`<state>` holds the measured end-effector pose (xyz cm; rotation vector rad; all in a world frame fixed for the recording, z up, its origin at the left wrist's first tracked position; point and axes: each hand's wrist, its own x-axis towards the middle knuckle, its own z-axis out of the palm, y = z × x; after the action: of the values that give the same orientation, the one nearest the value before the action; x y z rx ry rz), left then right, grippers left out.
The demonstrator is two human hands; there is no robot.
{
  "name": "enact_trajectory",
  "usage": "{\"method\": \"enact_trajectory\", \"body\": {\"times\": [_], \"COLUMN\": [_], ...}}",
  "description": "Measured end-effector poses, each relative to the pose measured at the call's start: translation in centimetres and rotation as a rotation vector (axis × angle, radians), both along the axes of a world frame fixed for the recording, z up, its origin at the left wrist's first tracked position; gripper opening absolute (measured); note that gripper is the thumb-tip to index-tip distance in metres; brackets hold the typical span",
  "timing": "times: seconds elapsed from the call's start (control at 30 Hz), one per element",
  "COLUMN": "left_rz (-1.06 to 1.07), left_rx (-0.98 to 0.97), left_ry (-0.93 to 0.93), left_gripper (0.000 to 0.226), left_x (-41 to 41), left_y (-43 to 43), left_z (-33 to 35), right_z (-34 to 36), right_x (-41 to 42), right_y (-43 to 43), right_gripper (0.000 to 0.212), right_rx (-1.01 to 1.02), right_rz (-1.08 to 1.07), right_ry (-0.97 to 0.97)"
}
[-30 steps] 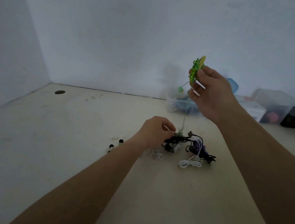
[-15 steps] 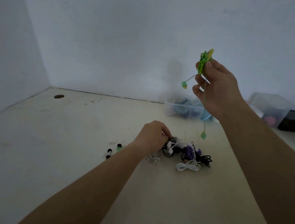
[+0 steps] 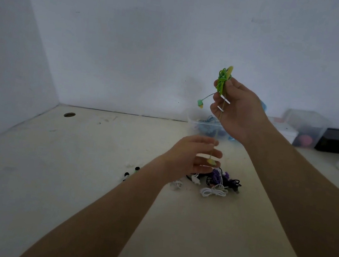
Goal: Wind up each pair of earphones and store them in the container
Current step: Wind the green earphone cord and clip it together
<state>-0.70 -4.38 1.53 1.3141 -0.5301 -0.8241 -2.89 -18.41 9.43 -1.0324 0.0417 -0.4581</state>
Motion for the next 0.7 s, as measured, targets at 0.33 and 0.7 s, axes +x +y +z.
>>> {"method": "enact_trajectory", "body": {"times": [0.33,0.7], "left_rz": [0.081,0.257], "left_rx": [-0.121,0.176], "left_ry": [0.153,-0.281], "left_gripper": [0.026,0.032], "left_x": [-0.1,-0.1], "left_y": [6.3,11.5], "left_z": [0.1,0.2], "right_z": [-1.1,-6.6], "right_x": [-2.2,-4.5], "right_y": [1.9,4.3], "right_gripper": [0.019,0.013], "right_rx": [0.191,-0.207], "right_rz": [0.092,0.156], "right_ry": [0.026,0.465]}}
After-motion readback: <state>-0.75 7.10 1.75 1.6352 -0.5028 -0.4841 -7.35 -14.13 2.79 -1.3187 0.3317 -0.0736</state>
